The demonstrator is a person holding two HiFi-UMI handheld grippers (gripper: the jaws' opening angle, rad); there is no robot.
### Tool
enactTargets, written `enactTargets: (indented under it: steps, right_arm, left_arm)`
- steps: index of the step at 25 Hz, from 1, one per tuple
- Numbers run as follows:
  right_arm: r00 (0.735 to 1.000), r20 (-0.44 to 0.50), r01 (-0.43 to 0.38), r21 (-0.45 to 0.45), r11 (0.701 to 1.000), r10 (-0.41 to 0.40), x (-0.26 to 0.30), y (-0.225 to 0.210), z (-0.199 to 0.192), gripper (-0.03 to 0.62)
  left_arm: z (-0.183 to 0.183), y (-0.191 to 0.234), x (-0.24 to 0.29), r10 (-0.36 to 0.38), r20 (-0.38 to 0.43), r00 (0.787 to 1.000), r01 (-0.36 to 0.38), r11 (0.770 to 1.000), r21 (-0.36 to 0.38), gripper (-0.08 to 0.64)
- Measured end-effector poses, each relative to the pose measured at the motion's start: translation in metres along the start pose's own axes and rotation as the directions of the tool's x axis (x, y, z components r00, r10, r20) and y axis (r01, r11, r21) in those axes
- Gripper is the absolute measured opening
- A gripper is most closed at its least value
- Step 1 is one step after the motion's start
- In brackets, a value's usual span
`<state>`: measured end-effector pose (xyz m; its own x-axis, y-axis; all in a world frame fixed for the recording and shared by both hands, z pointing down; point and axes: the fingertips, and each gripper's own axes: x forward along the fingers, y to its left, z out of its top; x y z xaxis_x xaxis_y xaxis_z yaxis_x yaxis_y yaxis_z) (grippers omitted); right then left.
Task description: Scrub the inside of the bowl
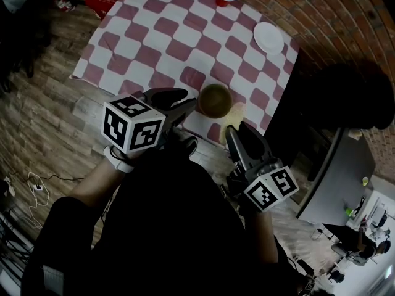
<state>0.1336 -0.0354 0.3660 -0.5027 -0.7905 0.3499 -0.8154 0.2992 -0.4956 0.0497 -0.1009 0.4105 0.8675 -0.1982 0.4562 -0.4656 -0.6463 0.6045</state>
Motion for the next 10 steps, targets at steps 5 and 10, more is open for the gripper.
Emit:
enactTargets:
  steps: [5,10]
  right_arm:
    - [1.0,0.005,0.01,-0.001,1.0,-0.01,-0.0015,-0.0008,0.0006,0.12]
    - [1.0,0.006,0.019,-0.006,1.0,-0.019,-0.0027,-0.0027,-0.0007,0.12]
  left_arm:
    - [-0.0057,-0.0065,0.0036,-0.017,-0.014,1.0,0.017,1.0,0.006,0.129]
    - [-0.0086,-0.0055,0.0045,-0.018,-0.02,1.0,0.018,1.0,0.006,0.129]
